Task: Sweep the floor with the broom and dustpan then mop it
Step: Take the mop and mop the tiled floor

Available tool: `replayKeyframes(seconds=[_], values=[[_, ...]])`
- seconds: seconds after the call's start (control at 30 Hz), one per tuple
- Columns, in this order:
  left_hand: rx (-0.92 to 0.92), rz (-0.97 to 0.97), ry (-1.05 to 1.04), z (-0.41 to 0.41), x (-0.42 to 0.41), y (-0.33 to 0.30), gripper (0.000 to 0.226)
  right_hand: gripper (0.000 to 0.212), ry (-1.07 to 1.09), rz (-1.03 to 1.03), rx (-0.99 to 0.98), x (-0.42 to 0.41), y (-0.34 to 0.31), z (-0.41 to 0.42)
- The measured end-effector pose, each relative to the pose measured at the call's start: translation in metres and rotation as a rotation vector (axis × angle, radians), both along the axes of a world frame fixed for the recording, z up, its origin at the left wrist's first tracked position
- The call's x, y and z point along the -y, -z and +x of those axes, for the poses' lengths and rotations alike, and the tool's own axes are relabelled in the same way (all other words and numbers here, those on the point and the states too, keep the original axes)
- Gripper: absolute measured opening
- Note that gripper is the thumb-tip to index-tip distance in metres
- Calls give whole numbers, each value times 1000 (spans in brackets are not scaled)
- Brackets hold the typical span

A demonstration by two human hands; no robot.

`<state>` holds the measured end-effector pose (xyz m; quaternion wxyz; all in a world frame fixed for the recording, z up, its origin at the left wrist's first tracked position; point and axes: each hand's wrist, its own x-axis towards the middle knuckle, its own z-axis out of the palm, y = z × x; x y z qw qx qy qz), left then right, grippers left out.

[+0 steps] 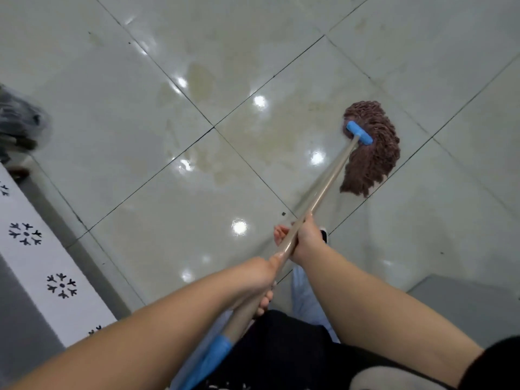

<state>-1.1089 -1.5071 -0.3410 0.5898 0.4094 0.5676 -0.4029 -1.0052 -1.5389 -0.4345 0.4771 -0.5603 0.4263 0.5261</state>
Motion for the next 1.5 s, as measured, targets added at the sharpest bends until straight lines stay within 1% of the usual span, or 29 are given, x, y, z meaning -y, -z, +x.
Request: replayKeyframes(seconds=[0.1, 0.17, 0.3, 0.4, 0.53, 0.63, 0.7, 0.8, 0.87, 0.97, 1.0, 1.1, 1.17, 1.3, 1.43, 1.5], values=[[35, -18, -20, 74, 4, 9, 55, 58, -67, 4, 36, 3, 4, 71], [56, -15, -27, 120, 9, 13, 55, 55, -121, -20, 110, 6, 6, 116], [112, -9, -39, 187, 9, 24, 54, 42, -210, 0, 178, 11, 4, 179], [90, 12, -29, 204, 5, 28, 55, 29, -299, 30, 196, 15, 2, 200], [71, 18, -39, 191, 2, 21, 56, 29, -322, 74, 168, 14, -6, 188], [86, -15, -35, 163, 4, 11, 57, 42, -290, 74, 112, 11, -13, 160], [111, -36, -48, 135, 3, 3, 58, 49, -303, 63, 128, 11, -17, 136], [102, -50, -35, 81, -1, -6, 58, 43, -267, 83, 140, 14, -23, 93], [98, -52, -21, 45, -2, -9, 56, 44, -226, 98, 132, 15, -26, 58], [98, -67, -36, -4, 4, -15, 57, 60, -199, 101, 43, 17, -30, -3], [100, -68, -47, -20, 4, -15, 58, 63, -148, 117, -3, 16, -30, -24], [85, -69, -55, -42, 4, -16, 60, 53, 82, 103, -25, 12, -32, -58], [75, -59, -36, -41, 4, -18, 62, 51, 182, 68, 11, 9, -36, -62], [87, -14, 2, -4, 13, -15, 62, 50, 311, 44, 33, 13, -37, -32], [106, -13, 20, 50, 21, -6, 62, 49, 359, 97, 49, 22, -34, 18], [115, 4, 32, 84, 24, 0, 61, 45, 337, 134, 48, 29, -31, 53]])
